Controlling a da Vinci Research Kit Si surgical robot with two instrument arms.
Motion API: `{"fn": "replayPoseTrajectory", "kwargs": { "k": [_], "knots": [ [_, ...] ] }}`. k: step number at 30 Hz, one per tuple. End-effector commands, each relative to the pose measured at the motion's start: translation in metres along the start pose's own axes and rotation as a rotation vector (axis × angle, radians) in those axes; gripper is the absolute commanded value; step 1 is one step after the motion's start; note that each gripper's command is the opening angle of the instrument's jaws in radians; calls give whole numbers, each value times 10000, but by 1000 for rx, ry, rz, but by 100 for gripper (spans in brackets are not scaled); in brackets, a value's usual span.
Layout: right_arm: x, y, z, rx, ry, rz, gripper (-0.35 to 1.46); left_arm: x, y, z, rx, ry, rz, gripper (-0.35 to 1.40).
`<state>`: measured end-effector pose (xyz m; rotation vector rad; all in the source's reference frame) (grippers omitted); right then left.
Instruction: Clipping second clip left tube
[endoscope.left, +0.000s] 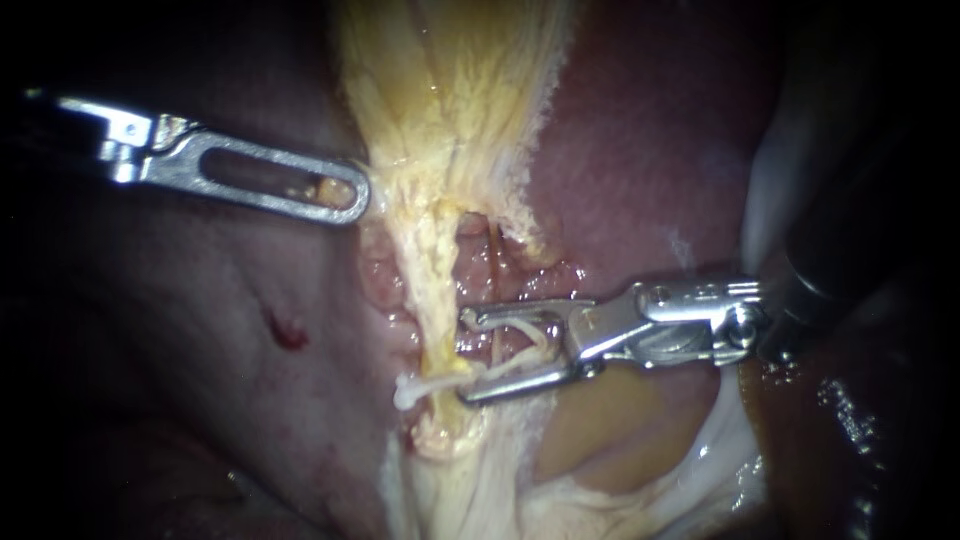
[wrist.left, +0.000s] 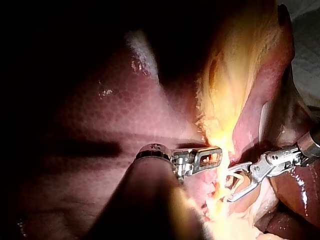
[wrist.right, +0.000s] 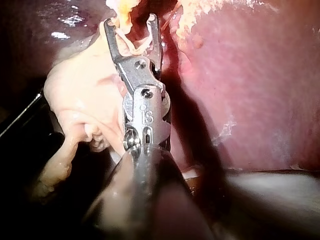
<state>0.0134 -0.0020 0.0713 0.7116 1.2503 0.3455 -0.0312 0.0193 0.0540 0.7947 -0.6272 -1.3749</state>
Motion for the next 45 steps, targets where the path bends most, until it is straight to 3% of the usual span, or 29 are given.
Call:
{"fn": "replayPoseTrajectory", "kwargs": {
  "k": [1,23,31,45],
  "knots": [
    [0,-1,2,6,4,2,50,0,0,1,0,0,-1,-35],
    [11,-15,43,141,138,28,50,0,-1,5,-3,-4,-1,-35],
    [14,-23,63,171,143,16,50,0,2,7,-3,-5,0,-35],
    [14,-22,72,174,150,20,50,-1,1,11,-4,-6,0,-35]
  ]
}}
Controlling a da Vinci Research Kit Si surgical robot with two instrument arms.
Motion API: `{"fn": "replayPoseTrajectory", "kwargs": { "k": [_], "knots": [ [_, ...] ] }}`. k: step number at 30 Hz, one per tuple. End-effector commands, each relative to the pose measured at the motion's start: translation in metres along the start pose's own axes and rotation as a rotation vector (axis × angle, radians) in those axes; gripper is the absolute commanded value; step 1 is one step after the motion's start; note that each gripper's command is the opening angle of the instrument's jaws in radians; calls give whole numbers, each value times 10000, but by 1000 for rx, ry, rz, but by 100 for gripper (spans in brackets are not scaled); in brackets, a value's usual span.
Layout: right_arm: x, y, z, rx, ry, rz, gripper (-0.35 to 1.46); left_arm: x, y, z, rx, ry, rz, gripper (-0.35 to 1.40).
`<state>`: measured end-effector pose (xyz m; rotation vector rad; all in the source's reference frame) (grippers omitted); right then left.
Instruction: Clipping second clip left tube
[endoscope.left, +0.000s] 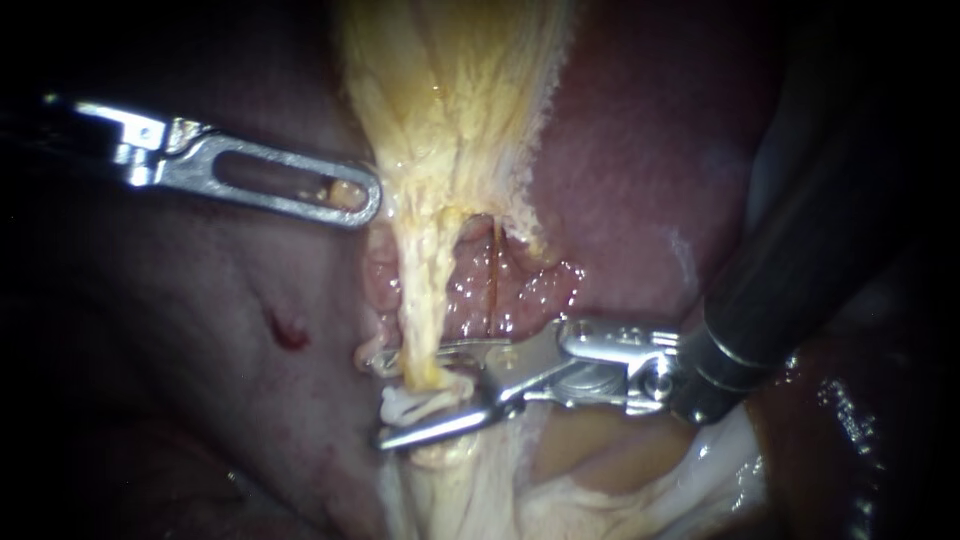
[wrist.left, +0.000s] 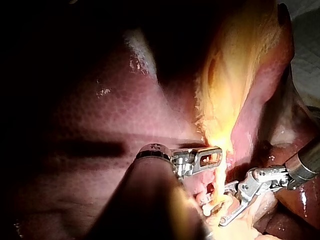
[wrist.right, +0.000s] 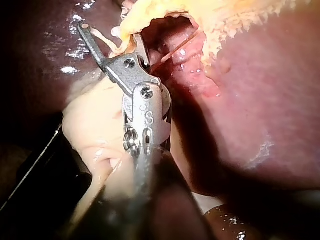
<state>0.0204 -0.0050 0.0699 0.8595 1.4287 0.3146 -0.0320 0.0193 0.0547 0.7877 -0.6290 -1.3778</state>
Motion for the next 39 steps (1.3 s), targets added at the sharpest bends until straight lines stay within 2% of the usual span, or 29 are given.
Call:
{"fn": "replayPoseTrajectory", "kwargs": {
  "k": [1,8,18,22,29,39],
  "knots": [
    [0,-2,0,2,-1,0,50,0,0,0,0,0,-1,-35],
    [3,-15,4,46,-6,-8,50,-1,2,0,0,0,0,-35],
    [13,-44,12,118,-12,-20,49,0,2,0,0,0,0,-35],
    [15,-51,15,141,-13,-24,49,0,3,0,0,0,0,-35],
    [16,-54,16,145,-13,-25,47,0,3,1,0,0,0,-35],
    [12,-46,11,129,-15,-23,38,0,4,1,0,-1,1,-35]
  ]
}}
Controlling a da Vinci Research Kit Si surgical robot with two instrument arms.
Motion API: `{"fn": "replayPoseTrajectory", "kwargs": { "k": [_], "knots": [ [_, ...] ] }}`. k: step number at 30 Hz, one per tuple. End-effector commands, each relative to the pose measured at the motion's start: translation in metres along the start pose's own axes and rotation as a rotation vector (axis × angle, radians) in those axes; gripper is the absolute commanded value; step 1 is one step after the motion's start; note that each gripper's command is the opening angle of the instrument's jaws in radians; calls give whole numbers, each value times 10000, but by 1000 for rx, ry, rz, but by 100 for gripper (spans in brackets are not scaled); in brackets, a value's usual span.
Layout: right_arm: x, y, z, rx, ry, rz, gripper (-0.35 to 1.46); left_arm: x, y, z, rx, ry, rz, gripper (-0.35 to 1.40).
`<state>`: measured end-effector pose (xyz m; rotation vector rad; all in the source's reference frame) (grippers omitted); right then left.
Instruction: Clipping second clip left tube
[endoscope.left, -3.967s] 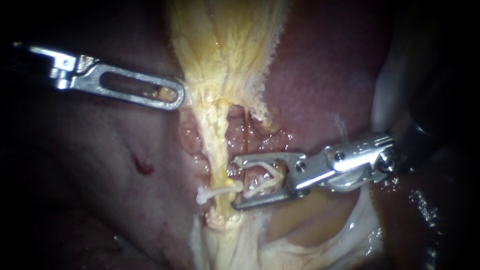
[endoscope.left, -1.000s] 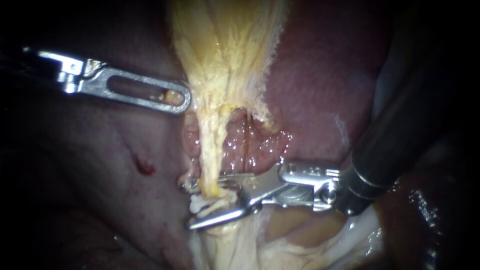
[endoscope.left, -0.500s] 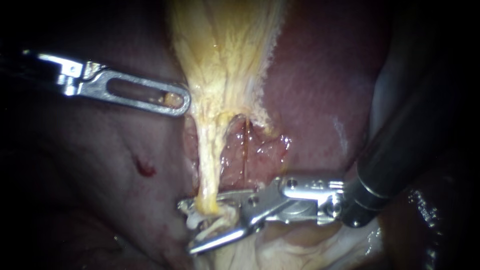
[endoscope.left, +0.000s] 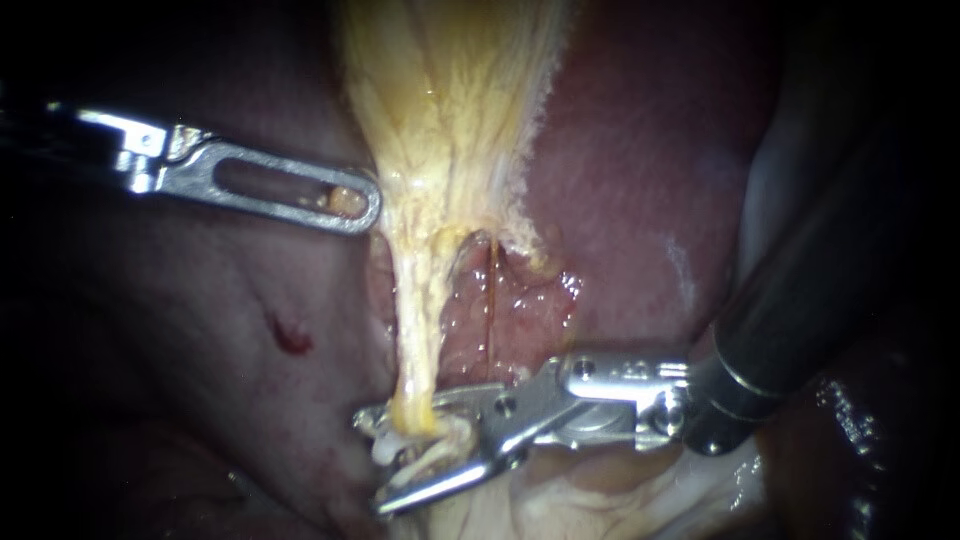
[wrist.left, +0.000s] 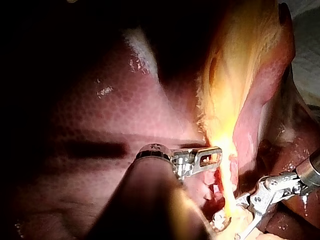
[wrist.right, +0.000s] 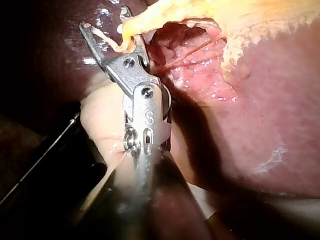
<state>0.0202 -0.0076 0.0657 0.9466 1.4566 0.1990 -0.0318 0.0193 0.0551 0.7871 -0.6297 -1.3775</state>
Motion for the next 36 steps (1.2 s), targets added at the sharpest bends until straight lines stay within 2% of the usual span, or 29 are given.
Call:
{"fn": "replayPoseTrajectory", "kwargs": {
  "k": [1,4,11,21,27,29,36],
  "knots": [
    [-1,1,-1,-1,0,1,36,0,0,0,0,0,0,-35],
    [-3,2,-4,1,-2,1,27,0,0,0,-1,0,0,-35],
    [-5,2,-10,3,-4,2,-5,1,0,1,-1,0,0,-35],
    [-7,5,-15,-9,-6,4,-35,0,0,1,-1,0,0,-35],
    [-6,3,-17,-9,-13,-6,-35,1,0,1,-1,0,0,-35],
    [-7,1,-18,-10,-37,-6,-35,0,0,1,-1,0,0,-35],
    [-8,1,-20,-16,-37,-6,-35,0,1,1,-1,0,0,-35]
  ]
}}
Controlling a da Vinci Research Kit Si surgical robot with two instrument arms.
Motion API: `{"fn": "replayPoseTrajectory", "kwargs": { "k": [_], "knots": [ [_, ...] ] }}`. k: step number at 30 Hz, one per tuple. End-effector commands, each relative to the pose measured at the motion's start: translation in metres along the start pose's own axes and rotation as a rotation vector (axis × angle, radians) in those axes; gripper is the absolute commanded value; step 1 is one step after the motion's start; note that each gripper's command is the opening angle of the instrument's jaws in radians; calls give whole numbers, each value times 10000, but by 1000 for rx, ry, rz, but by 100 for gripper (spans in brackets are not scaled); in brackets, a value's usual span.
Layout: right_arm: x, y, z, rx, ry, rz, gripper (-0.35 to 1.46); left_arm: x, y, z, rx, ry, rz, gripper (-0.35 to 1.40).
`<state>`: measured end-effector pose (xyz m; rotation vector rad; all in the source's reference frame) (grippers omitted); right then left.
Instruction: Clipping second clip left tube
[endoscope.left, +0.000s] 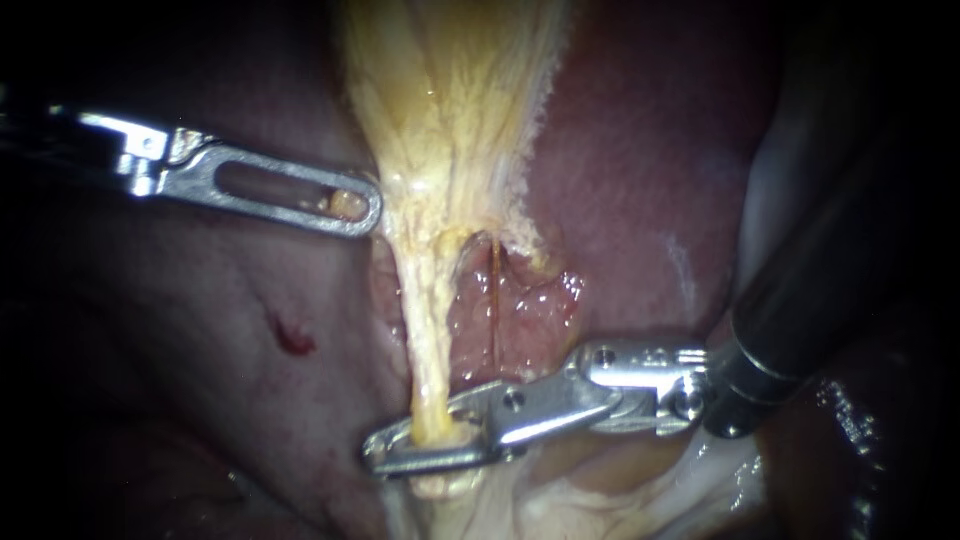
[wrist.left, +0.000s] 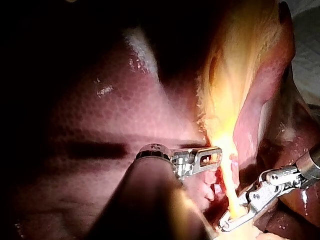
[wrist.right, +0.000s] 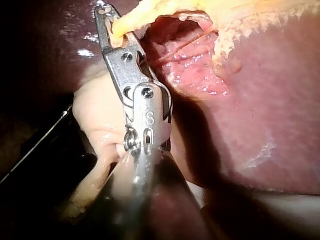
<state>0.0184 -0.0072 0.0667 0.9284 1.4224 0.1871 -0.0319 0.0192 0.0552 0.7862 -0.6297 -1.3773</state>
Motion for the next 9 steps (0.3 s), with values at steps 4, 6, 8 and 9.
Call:
{"fn": "replayPoseTrajectory", "kwargs": {
  "k": [4,6,8,9],
  "knots": [
    [0,0,0,-1,0,0,-35,0,0,0,0,0,0,-35],
    [1,0,0,-1,0,0,-35,0,0,0,0,0,0,-35],
    [1,0,0,-1,0,1,-35,0,0,0,0,0,0,-35],
    [1,0,0,-1,0,1,-35,0,0,0,0,0,0,-35]
  ]
}}
